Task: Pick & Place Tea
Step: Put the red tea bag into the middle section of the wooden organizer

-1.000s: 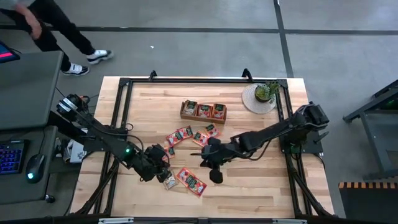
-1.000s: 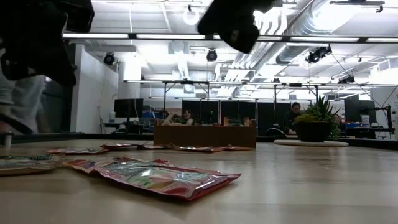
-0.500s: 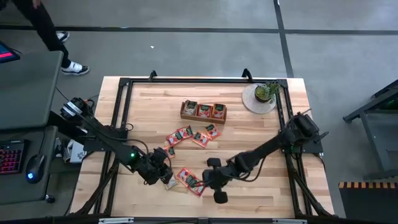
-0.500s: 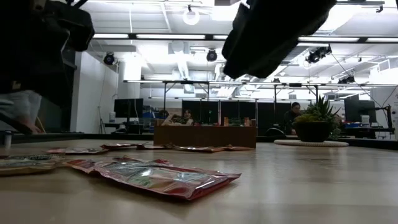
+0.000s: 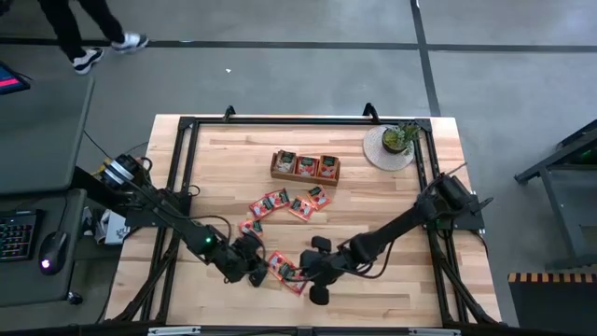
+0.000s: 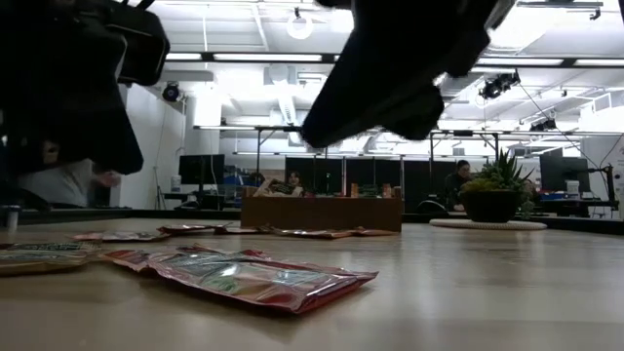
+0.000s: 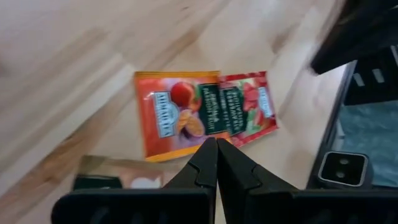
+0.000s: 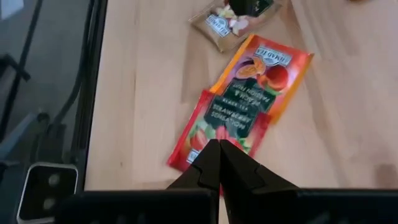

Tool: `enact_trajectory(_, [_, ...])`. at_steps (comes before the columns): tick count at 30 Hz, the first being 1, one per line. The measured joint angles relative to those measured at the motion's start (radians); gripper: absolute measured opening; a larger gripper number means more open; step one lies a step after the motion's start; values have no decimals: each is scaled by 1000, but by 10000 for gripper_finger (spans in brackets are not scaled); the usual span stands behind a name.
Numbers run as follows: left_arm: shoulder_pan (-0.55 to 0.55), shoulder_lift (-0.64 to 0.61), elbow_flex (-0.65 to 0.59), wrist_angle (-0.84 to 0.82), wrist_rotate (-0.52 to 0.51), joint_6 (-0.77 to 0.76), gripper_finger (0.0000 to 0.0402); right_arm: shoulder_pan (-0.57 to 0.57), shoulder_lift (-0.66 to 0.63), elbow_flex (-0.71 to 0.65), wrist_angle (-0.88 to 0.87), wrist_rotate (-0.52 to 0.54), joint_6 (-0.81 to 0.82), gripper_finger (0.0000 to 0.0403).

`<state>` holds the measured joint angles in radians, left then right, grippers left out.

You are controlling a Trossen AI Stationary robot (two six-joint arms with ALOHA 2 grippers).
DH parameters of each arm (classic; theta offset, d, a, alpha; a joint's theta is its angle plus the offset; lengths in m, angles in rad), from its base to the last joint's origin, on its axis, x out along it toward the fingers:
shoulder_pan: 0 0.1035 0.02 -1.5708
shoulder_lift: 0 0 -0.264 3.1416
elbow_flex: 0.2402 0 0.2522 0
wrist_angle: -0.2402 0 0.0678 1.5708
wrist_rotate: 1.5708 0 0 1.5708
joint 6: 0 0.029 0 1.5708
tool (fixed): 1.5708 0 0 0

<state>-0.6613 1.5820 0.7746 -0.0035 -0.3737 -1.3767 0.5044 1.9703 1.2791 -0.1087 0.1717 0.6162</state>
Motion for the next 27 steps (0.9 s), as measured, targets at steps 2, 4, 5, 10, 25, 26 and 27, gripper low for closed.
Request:
enact_trajectory(2, [0,7,0,25,5,21,1,2,25,0,20,-5,19,0])
enact_trajectory(4, [0,7,0,44,20,31,1,5,43,-1,28,-4,40,0])
enact_trajectory(5, [0,7,0,54,30,39,1,8,46,-1,30,-2,54,0])
enact_trajectory(10, [0,7,0,79,46,49,1,11,53,-1,36,5,76,0])
enact_trajectory(25, [0,7,1,97,79,88,1,34,156,1,120,-17,141,0])
enact_trajectory(26, [0,7,1,108,84,88,1,34,160,1,122,-18,143,0])
enact_trajectory(27, [0,7,1,121,83,88,1,34,166,1,124,-20,143,0])
